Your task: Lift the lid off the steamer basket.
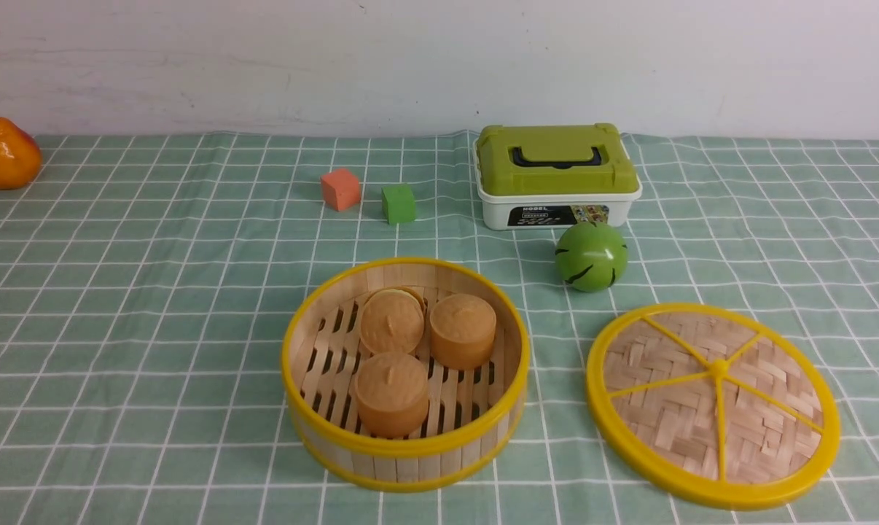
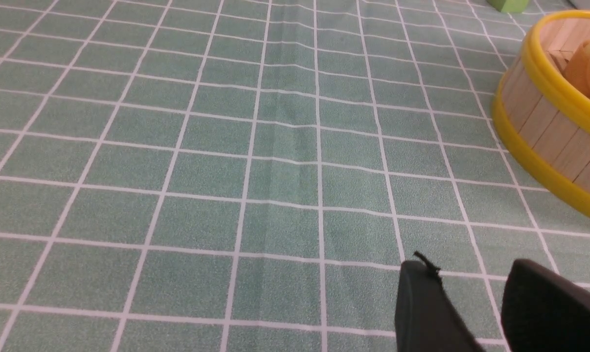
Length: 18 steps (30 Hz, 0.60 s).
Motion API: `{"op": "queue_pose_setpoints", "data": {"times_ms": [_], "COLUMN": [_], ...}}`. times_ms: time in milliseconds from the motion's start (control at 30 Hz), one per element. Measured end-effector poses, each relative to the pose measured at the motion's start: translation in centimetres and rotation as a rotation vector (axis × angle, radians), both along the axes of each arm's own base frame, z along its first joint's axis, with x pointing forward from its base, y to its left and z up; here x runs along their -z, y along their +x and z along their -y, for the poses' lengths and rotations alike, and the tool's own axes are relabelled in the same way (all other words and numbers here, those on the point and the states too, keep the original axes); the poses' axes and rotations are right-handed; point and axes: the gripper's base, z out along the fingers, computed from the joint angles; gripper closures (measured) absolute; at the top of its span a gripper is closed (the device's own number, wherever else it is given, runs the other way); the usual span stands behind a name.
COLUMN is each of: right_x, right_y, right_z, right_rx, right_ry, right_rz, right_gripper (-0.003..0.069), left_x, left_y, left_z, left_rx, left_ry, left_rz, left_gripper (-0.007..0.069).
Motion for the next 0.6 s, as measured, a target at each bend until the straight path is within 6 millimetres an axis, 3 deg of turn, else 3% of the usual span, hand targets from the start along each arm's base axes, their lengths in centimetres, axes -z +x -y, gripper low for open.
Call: {"op": "queue_pose_setpoints", "data": {"times_ms": [600], "right_x": [0.01], "right_y": [0.00], "right_z": [0.00], "right_rx": [0.000], "right_ry": [0.000], "right_rz": [-0.001], "right_gripper": [0.0614], "left_x": [0.00], "left_y": [0.00], "left_z": [0.00], "left_rx": [0.000], "left_ry": [0.000], "left_rz": [0.000], "left_gripper": [0.0386]}}
